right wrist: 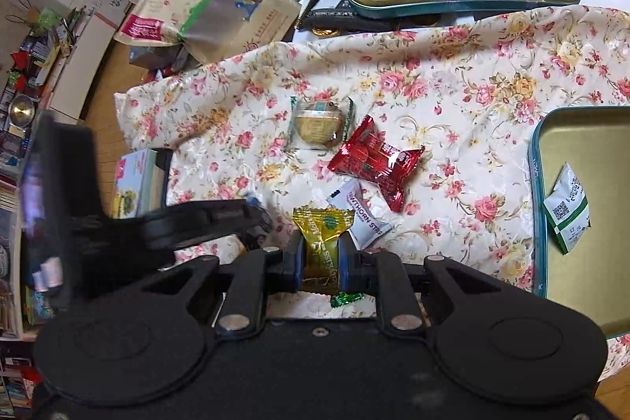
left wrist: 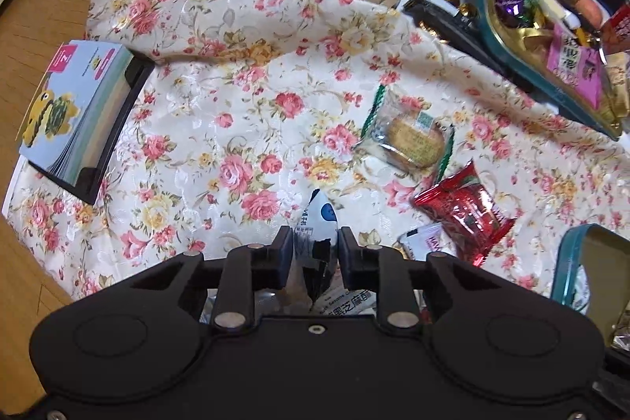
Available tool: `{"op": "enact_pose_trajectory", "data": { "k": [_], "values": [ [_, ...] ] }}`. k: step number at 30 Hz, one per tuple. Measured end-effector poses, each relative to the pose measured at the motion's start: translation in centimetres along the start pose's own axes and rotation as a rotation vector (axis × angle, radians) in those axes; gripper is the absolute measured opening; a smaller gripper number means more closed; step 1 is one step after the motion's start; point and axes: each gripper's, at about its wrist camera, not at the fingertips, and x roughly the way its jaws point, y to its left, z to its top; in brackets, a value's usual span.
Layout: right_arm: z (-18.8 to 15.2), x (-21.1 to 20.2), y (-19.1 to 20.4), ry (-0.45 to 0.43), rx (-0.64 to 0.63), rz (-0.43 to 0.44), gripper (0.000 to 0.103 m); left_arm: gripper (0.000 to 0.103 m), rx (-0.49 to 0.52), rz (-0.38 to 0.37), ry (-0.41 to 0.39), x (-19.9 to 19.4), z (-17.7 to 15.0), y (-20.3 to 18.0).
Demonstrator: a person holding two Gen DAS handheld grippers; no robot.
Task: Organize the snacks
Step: 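Lift the gold candy with the right tool while the left tool grasps the white packet, then lift the white packet with the left tool while the right tool holds the gold candy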
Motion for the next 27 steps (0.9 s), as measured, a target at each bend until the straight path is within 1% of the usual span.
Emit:
{"op": "enact_pose_trajectory", "data": {
  "k": [4,8,10,12,16,18,20,21,23,25,27],
  "values": [
    [0.0,1.8,-0.1,0.023,0.006,-0.038,0.019,0.033,0.002,-0.042,0.04,0.9,0.7,1.0],
    [0.1,3.0,0.1,0.032,0.006,-0.063,0.019,0.035,-0.014,0.003,0.06,1.9,0.8,2.0],
    [0.2,3.6,0.3,0.033,0.01,-0.068,0.019,0.036,-0.023,0.012,0.064,2.2,0.8,2.3],
    [0.3,4.1,0.5,0.036,0.014,-0.068,0.019,0.038,-0.026,0.006,0.058,2.4,0.8,2.5],
    [0.2,4.4,0.7,0.037,0.017,-0.072,0.019,0.047,-0.02,-0.009,0.023,2.4,0.9,2.0],
    [0.2,4.2,0.8,0.034,0.018,-0.061,0.019,0.048,-0.024,-0.032,0.012,2.4,1.0,1.7],
    [0.2,3.9,0.8,0.028,0.017,-0.056,0.019,0.05,-0.021,-0.037,0.013,2.4,1.0,1.4],
    [0.2,3.8,0.8,0.023,0.016,-0.055,0.019,0.05,-0.017,-0.028,0.01,2.5,1.0,1.2],
    [0.3,3.5,0.8,0.015,0.013,-0.055,0.019,0.05,-0.003,0.014,0.002,2.7,0.8,0.9],
    [0.3,3.1,0.7,0.011,0.013,-0.055,0.019,0.05,0.012,0.066,-0.027,2.6,0.6,0.7],
    [0.3,2.9,0.7,0.006,0.011,-0.051,0.019,0.051,0.027,0.1,-0.06,2.3,0.6,0.6]
  ]
}}
